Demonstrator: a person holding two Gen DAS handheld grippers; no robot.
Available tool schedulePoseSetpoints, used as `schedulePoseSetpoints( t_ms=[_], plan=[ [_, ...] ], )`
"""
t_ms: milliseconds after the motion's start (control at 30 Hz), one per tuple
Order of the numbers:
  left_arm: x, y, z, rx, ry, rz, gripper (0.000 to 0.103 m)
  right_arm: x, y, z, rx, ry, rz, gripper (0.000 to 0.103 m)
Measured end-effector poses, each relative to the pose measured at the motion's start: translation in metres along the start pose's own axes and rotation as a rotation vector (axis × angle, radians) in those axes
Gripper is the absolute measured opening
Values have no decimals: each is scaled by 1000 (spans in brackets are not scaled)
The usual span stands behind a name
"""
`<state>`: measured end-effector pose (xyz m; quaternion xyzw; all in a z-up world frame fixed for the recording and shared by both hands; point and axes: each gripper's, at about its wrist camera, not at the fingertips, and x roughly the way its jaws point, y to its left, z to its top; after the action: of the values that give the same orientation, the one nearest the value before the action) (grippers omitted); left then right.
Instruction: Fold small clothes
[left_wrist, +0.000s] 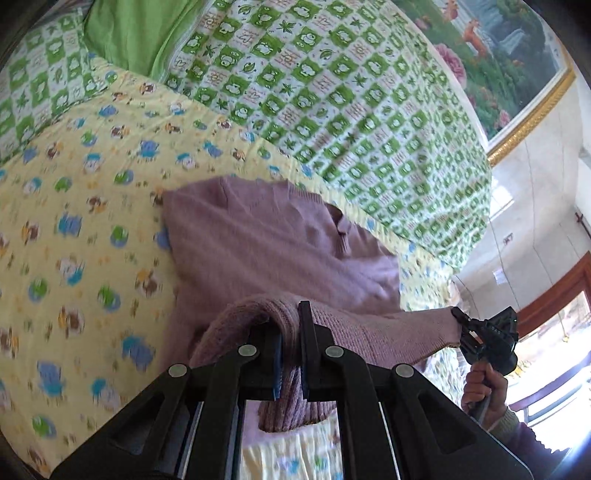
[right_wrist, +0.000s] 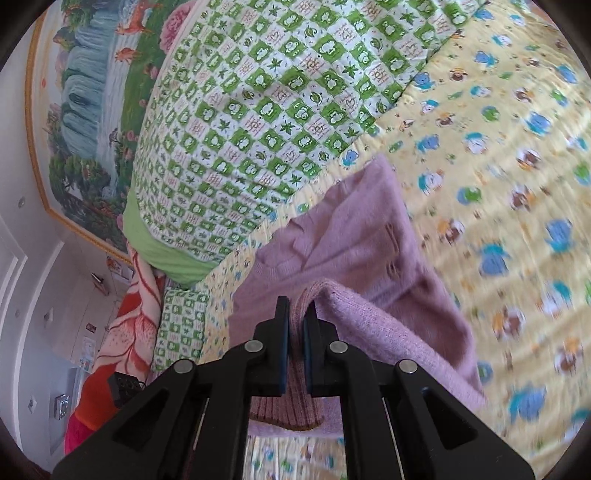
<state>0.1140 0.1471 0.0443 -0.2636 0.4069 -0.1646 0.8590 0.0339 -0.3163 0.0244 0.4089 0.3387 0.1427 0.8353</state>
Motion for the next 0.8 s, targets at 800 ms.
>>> schedulePoseSetpoints(
  t_ms=[800],
  plan=[
    [164,62,98,-134,59,167,6,157,-57,111,56,74,-188,8]
  ],
)
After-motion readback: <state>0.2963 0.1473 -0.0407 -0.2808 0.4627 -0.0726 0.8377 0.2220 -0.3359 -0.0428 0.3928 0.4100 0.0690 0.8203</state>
